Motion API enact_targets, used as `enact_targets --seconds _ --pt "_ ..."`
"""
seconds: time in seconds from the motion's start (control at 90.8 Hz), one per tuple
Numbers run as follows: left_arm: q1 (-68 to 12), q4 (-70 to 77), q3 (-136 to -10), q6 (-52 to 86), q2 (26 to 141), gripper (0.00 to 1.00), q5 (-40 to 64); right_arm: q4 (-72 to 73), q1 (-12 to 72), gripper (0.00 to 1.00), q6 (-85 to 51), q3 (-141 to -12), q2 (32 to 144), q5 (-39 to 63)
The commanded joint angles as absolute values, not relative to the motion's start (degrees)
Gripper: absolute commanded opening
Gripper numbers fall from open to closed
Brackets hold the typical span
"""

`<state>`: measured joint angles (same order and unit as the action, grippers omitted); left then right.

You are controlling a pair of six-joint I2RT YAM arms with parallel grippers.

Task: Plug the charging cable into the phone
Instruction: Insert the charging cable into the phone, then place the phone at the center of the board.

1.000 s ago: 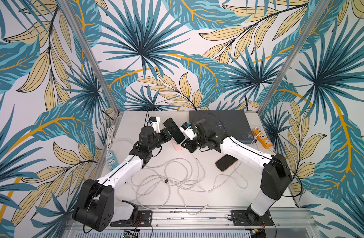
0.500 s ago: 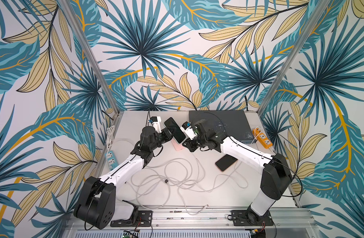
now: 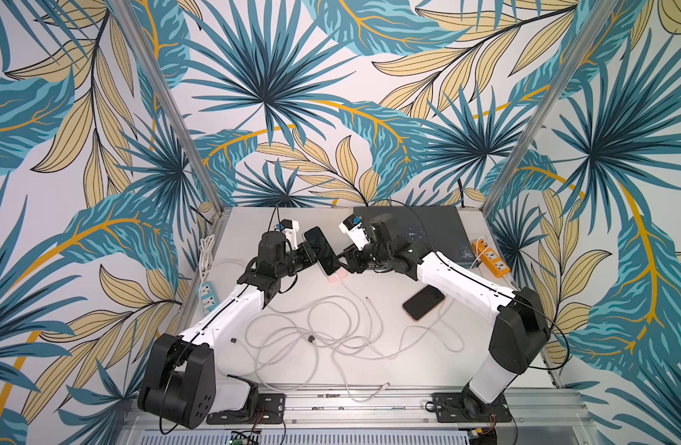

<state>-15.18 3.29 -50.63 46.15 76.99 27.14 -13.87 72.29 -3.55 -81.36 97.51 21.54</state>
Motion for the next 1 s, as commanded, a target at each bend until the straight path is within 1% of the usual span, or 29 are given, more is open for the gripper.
enact_targets --seconds 0.0,0.176,0.264,0.529,0.672,0.694,0.749,0.914,0.992 --pt "-13.5 1.91 -54.75 43.55 76.6 0.0 30.27 -13.82 72.42 0.66 -3.38 -77.69 94.04 25.12" --pt "-11.51 1.68 -53.3 42.21 74.81 0.0 30.18 -13.24 72.2 0.69 -3.33 -70.85 87.95 20.24" --pt "-9.99 0.01 -50.67 43.06 73.9 0.0 28.06 -13.18 71.69 0.69 -4.17 -68.27 86.18 18.01" --pt "-3.57 -7.04 -42.37 46.8 72.14 0.01 20.16 -11.91 70.3 0.7 -7.7 -65.65 85.96 15.28" --pt "-1.22 -13.24 -41.24 46.49 73.2 0.01 18.59 -11.48 69.52 0.7 -8.93 -64.98 86.58 15.6" --pt "-1.07 -13.86 -41.18 46.38 73.45 0.03 18.36 -11.35 69.52 0.7 -9.02 -64.96 86.71 15.68" --pt "-0.96 -15.29 -41.13 46.36 74.25 0.11 17.42 -11.04 69.44 0.7 -9.32 -64.87 86.98 15.8" --pt "-0.77 -14.45 -40.79 47.36 77.77 0.14 17.55 -10.07 69.41 0.7 -10.03 -64.45 87.44 16.16" --pt "-0.78 -12.85 -40.93 47.99 79.15 0.22 18.13 -10.0 69.43 0.7 -10.11 -64.22 87.37 16.22"
